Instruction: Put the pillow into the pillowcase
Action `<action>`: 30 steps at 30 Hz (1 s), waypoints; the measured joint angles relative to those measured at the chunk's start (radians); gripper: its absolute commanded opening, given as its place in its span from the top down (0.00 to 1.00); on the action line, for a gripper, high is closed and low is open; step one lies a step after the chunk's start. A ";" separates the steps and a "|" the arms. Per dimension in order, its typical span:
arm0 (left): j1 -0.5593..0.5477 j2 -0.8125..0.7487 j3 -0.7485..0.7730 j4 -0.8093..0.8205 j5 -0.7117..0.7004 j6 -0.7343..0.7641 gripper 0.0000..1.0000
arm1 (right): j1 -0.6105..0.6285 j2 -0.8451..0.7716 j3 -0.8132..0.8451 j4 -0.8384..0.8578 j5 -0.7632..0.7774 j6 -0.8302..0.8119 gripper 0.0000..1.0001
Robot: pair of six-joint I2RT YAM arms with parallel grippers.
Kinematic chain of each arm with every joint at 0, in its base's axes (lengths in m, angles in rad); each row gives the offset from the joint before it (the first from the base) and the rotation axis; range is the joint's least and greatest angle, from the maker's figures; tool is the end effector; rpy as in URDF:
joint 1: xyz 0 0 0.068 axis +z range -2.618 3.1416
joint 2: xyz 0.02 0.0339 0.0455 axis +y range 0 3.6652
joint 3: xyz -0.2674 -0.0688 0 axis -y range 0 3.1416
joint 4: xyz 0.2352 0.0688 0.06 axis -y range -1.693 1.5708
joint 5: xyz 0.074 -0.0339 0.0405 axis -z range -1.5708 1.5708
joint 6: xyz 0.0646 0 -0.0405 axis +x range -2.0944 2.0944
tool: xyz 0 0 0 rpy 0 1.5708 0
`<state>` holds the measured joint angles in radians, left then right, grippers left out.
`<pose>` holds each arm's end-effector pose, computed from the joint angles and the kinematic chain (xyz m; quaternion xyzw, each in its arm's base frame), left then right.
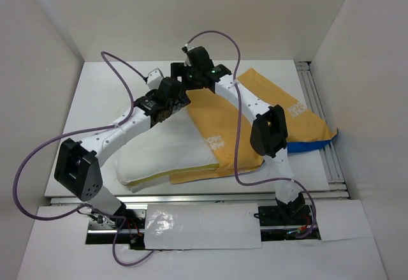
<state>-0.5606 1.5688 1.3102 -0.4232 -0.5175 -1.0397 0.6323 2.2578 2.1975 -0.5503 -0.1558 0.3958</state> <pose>0.3246 -0.1661 0.2967 -0.3140 0.8217 -0.1373 0.4553 0.4304 0.3278 0.2869 -0.1400 0.8738 0.2865 0.3670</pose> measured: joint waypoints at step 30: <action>-0.550 -0.338 -0.476 -0.002 0.048 0.512 0.00 | -0.032 -0.719 -1.160 0.086 0.173 -0.084 0.03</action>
<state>-1.1110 1.2308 0.8341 -0.4248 -0.4690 -0.5282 0.6003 1.5391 1.0374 -0.4641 0.0174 0.3119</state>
